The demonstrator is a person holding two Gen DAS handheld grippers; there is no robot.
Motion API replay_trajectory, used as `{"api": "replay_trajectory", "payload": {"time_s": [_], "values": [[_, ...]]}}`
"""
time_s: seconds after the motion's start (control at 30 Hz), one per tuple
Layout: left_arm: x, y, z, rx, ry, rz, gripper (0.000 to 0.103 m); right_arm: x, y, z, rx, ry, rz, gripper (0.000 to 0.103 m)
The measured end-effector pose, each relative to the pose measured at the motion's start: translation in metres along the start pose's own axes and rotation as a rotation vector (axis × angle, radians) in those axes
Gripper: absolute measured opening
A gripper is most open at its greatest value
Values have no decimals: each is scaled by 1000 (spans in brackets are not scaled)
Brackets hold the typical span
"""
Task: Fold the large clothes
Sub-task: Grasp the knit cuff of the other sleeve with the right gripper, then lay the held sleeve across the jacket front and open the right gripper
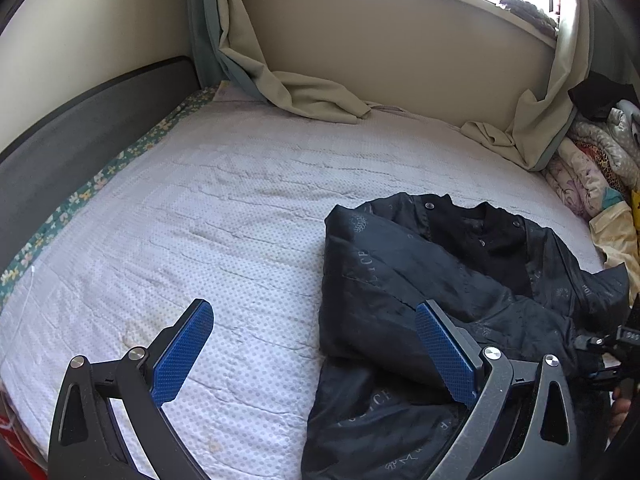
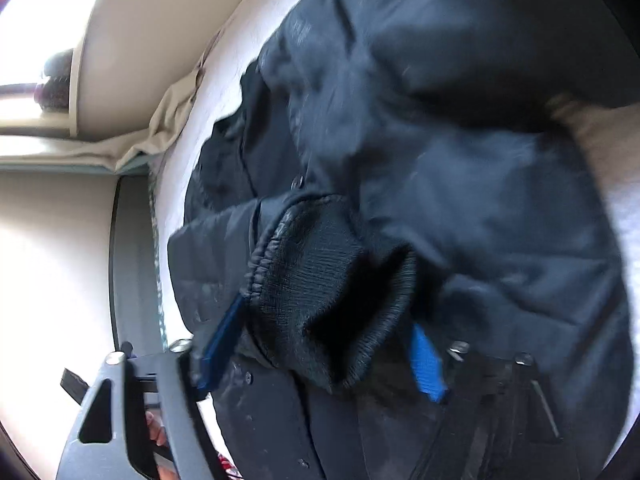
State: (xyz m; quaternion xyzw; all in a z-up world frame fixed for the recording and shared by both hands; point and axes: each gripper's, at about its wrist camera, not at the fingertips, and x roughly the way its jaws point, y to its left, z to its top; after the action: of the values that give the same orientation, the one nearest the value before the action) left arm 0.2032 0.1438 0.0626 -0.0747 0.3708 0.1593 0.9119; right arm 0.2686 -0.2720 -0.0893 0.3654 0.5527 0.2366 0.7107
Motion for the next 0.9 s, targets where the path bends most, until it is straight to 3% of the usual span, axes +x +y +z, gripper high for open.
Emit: {"api": "replay_trajectory", "payload": {"time_s": [0.1,0.23,0.27,0.4,0.53,0.7,0.8,0.9], "values": [[1,-1,-1,0,5,0,102,13,15,0,-67,6,-21,37],[0,-1,-2,1,2,10,102,16,59,1,-230,-56,-86,23],[1,-2,-2,-1,-1,11,102,15,74,1,-287,-84,-92,15],[15,-19,5,47,14,-13,102,8,123,3,-465,-200,-83,10],[43,-47,-3,185,48,43,102,4,147,7,-594,-327,-153,9],[79,-61,-21,239,123,58,102,14,122,22,-576,-346,-299,9],[96,-63,-28,235,175,69,98,38,82,39,-482,-271,-363,9],[94,-64,-27,211,175,50,98,54,60,41,-429,-220,-362,10]]}}
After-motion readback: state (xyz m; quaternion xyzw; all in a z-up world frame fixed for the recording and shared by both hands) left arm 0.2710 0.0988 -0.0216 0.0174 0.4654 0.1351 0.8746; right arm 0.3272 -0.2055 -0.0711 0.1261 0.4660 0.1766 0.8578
